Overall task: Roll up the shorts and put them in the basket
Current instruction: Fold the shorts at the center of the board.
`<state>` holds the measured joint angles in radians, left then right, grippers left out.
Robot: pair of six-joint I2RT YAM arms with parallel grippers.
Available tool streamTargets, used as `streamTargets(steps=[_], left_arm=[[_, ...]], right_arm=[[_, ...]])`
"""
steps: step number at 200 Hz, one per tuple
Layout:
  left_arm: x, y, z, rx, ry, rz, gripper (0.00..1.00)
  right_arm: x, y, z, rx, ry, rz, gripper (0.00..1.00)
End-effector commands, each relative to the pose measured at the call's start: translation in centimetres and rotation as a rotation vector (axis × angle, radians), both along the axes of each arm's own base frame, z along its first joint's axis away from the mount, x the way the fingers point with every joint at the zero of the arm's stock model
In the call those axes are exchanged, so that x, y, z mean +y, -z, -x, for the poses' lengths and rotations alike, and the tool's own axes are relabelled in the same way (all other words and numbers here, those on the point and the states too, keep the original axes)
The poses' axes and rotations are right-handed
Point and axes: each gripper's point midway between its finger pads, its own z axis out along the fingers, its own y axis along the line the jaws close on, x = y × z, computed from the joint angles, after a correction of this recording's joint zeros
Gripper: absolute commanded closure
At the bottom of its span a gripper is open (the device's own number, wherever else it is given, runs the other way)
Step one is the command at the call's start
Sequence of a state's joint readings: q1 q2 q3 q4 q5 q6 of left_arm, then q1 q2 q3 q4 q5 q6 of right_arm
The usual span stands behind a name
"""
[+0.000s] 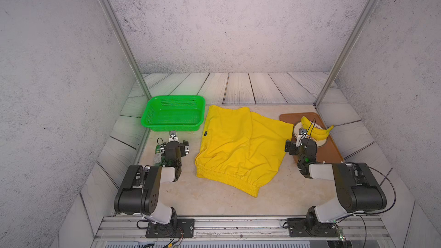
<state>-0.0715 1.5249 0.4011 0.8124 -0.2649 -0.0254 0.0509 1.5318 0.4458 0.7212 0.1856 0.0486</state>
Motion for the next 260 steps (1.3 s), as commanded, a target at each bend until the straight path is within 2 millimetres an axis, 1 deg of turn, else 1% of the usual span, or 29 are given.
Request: streamTargets(steps=[1, 135, 191, 198, 207, 216, 235, 250, 260], left_arm=[[-0.1, -0.5, -0.5, -0.011, 0.006, -0.005, 0.02], [-0.1, -0.4, -0.5, -0.008, 0.008, -0.004, 0.02], [0.3, -0.1, -0.9, 0.015, 0.031, 0.051, 0.02], [0.6, -0.4, -0.9, 0.008, 0.004, 0.045, 0.02], [1.5, -1.3, -0.8, 0.004, -0.056, 0.038, 0.02], [2.6, -1.8, -0.6, 0.06, -0.127, 0.036, 0.02], [3.2, -4.3, -1.0, 0.092, -0.178, 0.03, 0.02], [3.7, -6.9, -0.8, 0.024, -0.242, 0.127, 0.02], [3.3, -8.5, -0.9, -0.022, -0.242, 0.225, 0.02]], right_arm=[[0.1, -0.5, -0.4, -0.011, -0.008, -0.002, 0.0], [0.1, -0.5, -0.4, -0.013, -0.007, -0.002, 0.0], [0.0, -0.7, -0.4, -0.02, -0.005, -0.001, 0.0], [0.2, -1.2, -0.5, -0.031, -0.015, -0.001, 0.01], [0.6, -2.0, -0.5, -0.025, -0.043, 0.0, 0.01], [0.7, -2.7, -0.2, 0.006, -0.046, -0.004, 0.01], [0.9, -4.9, 0.3, -0.007, -0.053, -0.017, 0.01], [0.1, -7.1, 0.9, -0.059, 0.024, -0.082, 0.0], [-0.2, -8.4, 1.4, -0.078, 0.066, -0.137, 0.0]])
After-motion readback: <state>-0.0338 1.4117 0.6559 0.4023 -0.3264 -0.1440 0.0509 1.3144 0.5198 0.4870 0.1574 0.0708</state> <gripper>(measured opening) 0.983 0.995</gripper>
